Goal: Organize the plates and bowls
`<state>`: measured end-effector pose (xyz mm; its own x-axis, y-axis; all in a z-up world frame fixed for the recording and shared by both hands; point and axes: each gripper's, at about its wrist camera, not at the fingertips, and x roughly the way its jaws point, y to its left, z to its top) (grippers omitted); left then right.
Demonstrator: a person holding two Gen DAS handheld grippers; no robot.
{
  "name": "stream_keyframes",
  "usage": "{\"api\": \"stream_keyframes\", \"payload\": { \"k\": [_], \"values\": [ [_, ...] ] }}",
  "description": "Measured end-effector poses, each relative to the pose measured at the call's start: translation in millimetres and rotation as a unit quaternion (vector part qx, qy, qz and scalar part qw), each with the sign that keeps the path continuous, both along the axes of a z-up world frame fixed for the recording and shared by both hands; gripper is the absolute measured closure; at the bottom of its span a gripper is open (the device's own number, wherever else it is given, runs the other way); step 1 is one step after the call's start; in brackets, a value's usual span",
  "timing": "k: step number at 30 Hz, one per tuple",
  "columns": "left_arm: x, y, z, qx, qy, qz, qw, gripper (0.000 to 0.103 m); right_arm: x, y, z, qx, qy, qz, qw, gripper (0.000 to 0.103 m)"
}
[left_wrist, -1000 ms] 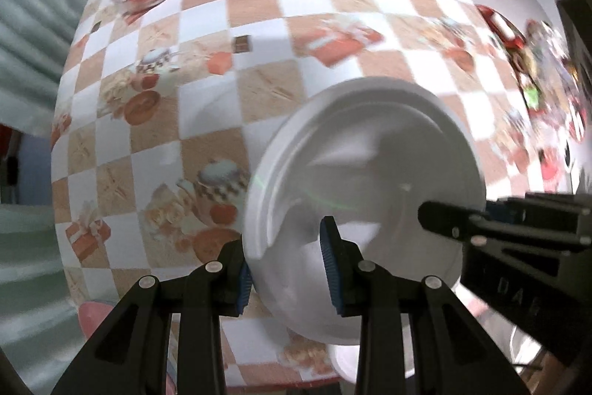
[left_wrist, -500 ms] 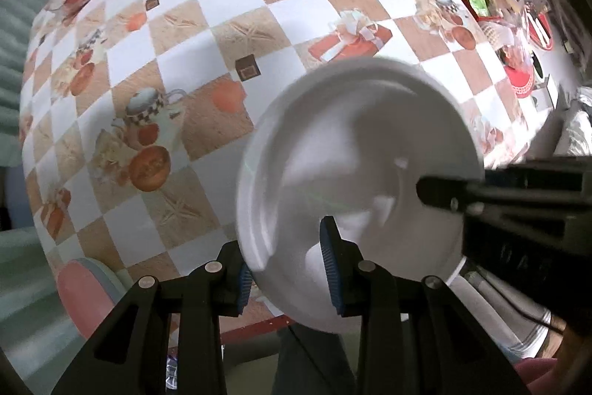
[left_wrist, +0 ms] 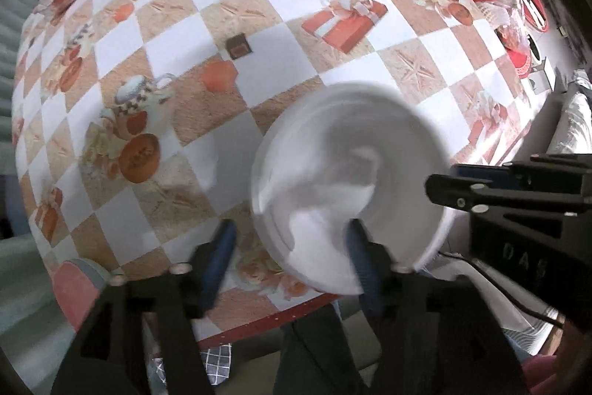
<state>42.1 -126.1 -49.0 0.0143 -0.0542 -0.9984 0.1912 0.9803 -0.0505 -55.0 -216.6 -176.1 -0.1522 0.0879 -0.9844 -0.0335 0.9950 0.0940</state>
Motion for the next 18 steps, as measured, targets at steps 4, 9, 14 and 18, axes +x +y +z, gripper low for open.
{"api": "stream_keyframes", "payload": {
  "k": [4, 9, 14, 18],
  "values": [
    [-3, 17, 5, 0.010, -0.006, 0.010, 0.9999, 0.022, 0, -6, 4, -0.005, -0.003, -0.007, 1.000, 0.083],
    [-14, 44, 7, 0.016, -0.005, 0.035, 0.9992, 0.017, 0, -19, 10, -0.002, -0.012, -0.017, 1.000, 0.007],
    [-21, 62, 5, 0.008, 0.005, 0.067, 0.9977, 0.000, -3, -22, 20, -0.005, -0.029, -0.024, 0.999, 0.004],
    [-23, 70, 10, 0.003, -0.007, 0.077, 0.9970, 0.000, -7, -17, 23, -0.006, -0.037, -0.018, 0.999, 0.001]
  ]
}}
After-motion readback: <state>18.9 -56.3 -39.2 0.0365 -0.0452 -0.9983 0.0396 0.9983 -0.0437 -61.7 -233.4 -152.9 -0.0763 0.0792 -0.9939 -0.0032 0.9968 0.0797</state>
